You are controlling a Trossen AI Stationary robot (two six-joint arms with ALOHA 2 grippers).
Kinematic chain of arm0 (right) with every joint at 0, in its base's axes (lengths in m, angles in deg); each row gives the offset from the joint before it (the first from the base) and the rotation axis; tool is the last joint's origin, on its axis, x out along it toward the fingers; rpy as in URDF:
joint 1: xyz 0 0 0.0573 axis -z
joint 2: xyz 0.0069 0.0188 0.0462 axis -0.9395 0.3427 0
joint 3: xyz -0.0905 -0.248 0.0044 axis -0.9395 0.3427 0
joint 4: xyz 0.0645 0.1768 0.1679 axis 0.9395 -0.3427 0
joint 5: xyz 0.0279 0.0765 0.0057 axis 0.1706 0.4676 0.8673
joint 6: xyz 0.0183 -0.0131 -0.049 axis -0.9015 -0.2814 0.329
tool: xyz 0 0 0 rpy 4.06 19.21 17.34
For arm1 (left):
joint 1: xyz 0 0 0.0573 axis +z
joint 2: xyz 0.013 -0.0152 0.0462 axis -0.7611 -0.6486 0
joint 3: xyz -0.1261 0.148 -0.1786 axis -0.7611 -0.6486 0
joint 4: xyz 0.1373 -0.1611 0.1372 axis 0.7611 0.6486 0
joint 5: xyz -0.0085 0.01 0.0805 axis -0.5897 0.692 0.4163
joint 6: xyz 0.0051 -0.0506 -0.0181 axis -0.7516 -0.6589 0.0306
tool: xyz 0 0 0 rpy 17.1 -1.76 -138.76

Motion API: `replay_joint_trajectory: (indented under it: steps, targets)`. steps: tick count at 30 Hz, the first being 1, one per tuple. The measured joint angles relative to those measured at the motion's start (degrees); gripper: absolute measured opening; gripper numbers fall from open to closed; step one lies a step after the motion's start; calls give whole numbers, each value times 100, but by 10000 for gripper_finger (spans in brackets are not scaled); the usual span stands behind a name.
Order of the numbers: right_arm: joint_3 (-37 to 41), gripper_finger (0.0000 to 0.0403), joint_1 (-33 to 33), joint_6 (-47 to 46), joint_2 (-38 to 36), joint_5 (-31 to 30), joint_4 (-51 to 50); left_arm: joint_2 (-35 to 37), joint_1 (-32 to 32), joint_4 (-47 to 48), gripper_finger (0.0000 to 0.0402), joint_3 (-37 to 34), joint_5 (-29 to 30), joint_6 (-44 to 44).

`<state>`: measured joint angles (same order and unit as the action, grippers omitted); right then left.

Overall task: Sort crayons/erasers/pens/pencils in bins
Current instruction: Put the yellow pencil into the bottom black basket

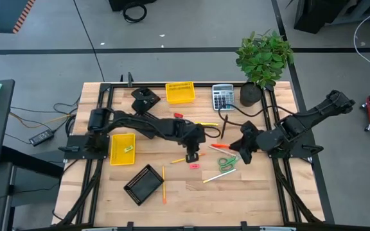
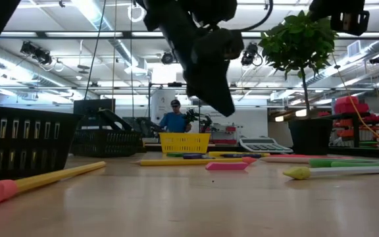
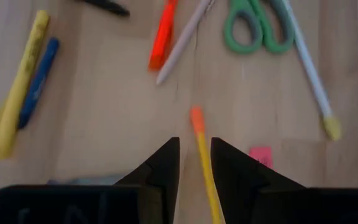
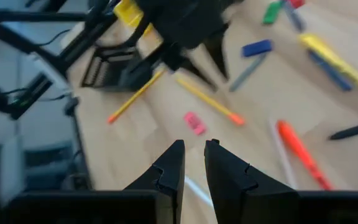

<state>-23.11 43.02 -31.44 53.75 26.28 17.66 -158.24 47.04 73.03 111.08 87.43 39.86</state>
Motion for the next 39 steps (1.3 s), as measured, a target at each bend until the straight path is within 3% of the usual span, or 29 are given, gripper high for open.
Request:
replay_joint_trajectory:
  steps: [8,12,20,27,39]
  targets:
    - [3,69,7,45,0,-584,-400,-251,-344,-810,110,4,66,56]
    - [4,69,4,101,-4,-540,-515,-399,-420,-819,119,0,510,11]
    - [4,69,0,368,-4,-251,-572,-572,-392,-933,156,-2,853,-102]
    - [4,69,0,362,-4,-241,-608,-716,-267,-849,176,-10,708,10]
    - [4,69,2,648,-4,-252,-678,-913,-128,-977,163,-9,421,-172]
